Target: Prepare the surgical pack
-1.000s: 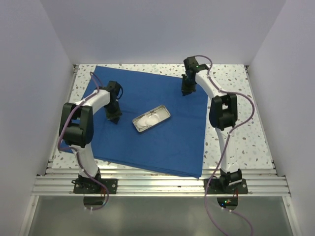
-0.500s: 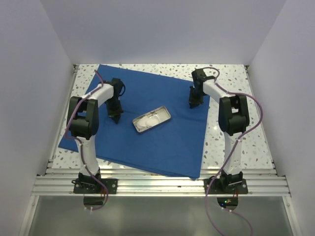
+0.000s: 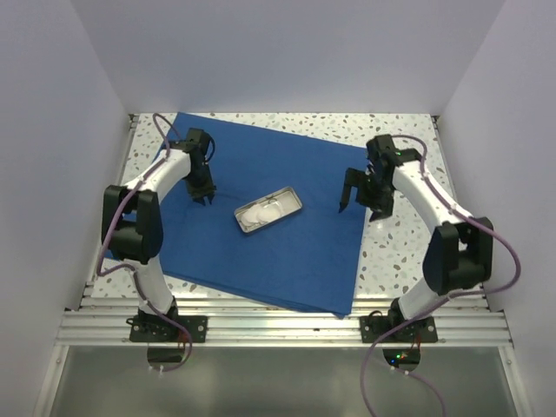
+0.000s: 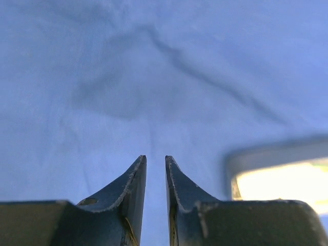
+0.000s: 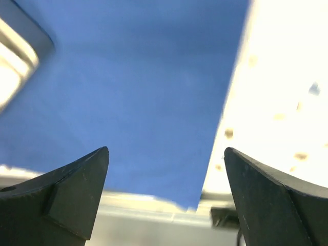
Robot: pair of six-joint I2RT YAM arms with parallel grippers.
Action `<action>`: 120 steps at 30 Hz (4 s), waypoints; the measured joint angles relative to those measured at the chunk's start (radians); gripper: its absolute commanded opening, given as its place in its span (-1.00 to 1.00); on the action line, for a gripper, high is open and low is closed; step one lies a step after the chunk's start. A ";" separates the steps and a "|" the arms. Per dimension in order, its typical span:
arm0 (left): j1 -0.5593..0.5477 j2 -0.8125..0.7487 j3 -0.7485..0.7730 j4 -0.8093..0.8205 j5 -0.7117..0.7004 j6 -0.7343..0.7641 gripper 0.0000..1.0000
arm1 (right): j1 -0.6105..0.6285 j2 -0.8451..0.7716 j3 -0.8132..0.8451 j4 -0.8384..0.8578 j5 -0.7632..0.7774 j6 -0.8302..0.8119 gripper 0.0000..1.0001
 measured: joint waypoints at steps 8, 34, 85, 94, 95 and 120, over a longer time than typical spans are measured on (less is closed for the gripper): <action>0.000 -0.189 -0.083 0.018 0.075 0.004 -0.46 | -0.065 -0.173 -0.388 -0.050 -0.203 0.127 0.98; -0.002 -0.368 -0.228 0.092 0.193 0.006 -0.45 | 0.133 -0.353 -0.945 0.277 -0.365 0.336 0.76; -0.051 -0.463 -0.215 0.011 0.195 -0.003 -0.40 | 0.203 -0.205 -0.525 0.444 -0.473 0.216 -1.00; -0.050 -0.398 -0.133 -0.006 0.137 0.000 -0.40 | 0.203 -0.061 -0.232 0.389 -0.528 0.228 -1.00; -0.050 -0.392 -0.125 -0.011 0.130 0.000 -0.40 | 0.203 -0.048 -0.214 0.381 -0.528 0.230 -1.00; -0.021 -0.357 -0.045 -0.030 0.024 0.019 -0.36 | 0.191 0.398 0.446 0.282 -0.490 0.404 -1.00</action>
